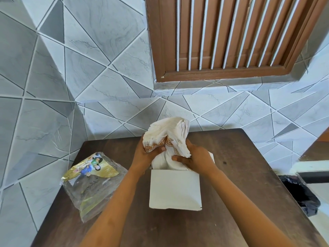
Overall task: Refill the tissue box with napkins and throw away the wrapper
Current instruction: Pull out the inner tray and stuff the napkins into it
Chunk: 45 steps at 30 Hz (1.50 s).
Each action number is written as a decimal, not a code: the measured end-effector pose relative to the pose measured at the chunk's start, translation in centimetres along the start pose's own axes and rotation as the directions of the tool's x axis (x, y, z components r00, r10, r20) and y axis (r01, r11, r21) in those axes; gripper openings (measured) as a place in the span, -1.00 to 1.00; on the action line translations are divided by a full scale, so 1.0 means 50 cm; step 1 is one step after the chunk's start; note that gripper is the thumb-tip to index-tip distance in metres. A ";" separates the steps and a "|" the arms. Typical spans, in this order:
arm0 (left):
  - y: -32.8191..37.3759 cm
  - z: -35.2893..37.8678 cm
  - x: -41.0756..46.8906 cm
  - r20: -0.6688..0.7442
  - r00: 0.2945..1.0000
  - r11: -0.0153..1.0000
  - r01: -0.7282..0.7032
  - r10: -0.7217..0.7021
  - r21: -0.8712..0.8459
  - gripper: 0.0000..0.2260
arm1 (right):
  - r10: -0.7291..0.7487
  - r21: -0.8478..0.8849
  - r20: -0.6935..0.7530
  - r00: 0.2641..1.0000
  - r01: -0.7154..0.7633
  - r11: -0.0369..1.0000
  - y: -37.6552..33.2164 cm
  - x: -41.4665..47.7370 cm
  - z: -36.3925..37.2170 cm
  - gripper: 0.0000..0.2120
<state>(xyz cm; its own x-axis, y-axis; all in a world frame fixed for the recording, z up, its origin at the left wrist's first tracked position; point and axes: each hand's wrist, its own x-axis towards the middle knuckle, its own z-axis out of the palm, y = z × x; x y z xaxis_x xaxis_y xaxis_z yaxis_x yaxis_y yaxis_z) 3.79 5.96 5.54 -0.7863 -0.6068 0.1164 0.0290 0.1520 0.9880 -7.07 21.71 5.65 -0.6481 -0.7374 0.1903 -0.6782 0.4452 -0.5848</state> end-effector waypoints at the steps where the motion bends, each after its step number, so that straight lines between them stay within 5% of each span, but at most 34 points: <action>1: -0.002 -0.001 0.000 0.008 1.000 1.000 -0.010 0.010 -0.004 -0.34 | -0.001 0.066 0.019 1.000 0.000 0.998 0.007 -0.003 -0.005 -0.43; 8: 0.002 -0.002 -0.005 0.014 0.999 0.999 -0.031 0.032 -0.031 -0.34 | -0.061 0.223 0.150 0.987 0.026 0.974 0.011 -0.010 -0.056 -0.59; 11: -0.003 -0.001 0.001 0.011 1.000 0.999 -0.017 0.017 -0.037 -0.38 | -0.026 0.094 0.287 0.958 -0.002 0.996 0.006 -0.001 -0.088 -0.49; 17: -0.014 0.002 0.008 0.018 1.000 1.000 -0.002 0.001 0.014 -0.41 | 0.033 -0.211 0.315 0.948 0.036 0.977 -0.015 0.003 -0.080 -0.86; 22: -0.020 0.001 0.012 0.027 1.000 0.999 -0.005 0.004 0.044 -0.48 | 0.005 -0.287 0.304 0.953 0.087 0.954 -0.029 -0.003 -0.071 -0.74; 25: -0.017 0.001 0.011 0.070 0.997 0.998 -0.017 0.013 0.053 -0.49 | 0.019 -0.070 0.310 0.950 0.003 0.998 -0.013 -0.011 -0.079 -0.66; 28: -0.017 0.006 0.001 0.101 0.995 0.999 -0.015 0.011 0.042 -0.51 | 0.058 0.303 0.276 0.959 -0.144 0.942 0.005 -0.025 -0.094 -0.23; 31: -0.027 0.012 -0.004 0.122 0.992 0.998 -0.020 0.013 0.054 -0.52 | 0.052 0.460 0.186 0.981 -0.134 0.878 0.008 -0.038 -0.069 -0.03; 36: -0.010 -0.005 -0.005 0.181 0.983 0.998 -0.009 -0.004 0.070 -0.47 | 0.090 0.490 -0.035 0.995 -0.061 0.869 0.021 -0.044 -0.038 -0.45; 41: 0.014 -0.036 0.007 0.387 0.919 0.989 0.019 -0.075 0.149 -0.51 | -0.003 0.388 0.065 0.998 -0.022 0.921 0.019 -0.043 -0.050 -0.65; 45: 0.027 -0.053 0.004 0.447 0.875 0.925 0.003 -0.187 0.381 -0.47 | -0.020 0.189 0.179 0.984 -0.014 0.982 0.015 -0.037 -0.053 -0.68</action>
<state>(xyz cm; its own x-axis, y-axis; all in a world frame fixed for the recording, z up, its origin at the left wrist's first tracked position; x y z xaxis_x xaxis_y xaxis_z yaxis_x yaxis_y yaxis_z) 5.29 3.99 7.16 -0.9691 -0.2108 -0.1283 -0.2106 0.4355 0.8752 -7.27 24.75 6.95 -0.5620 -0.8251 0.0577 -0.5910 0.3517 -0.7259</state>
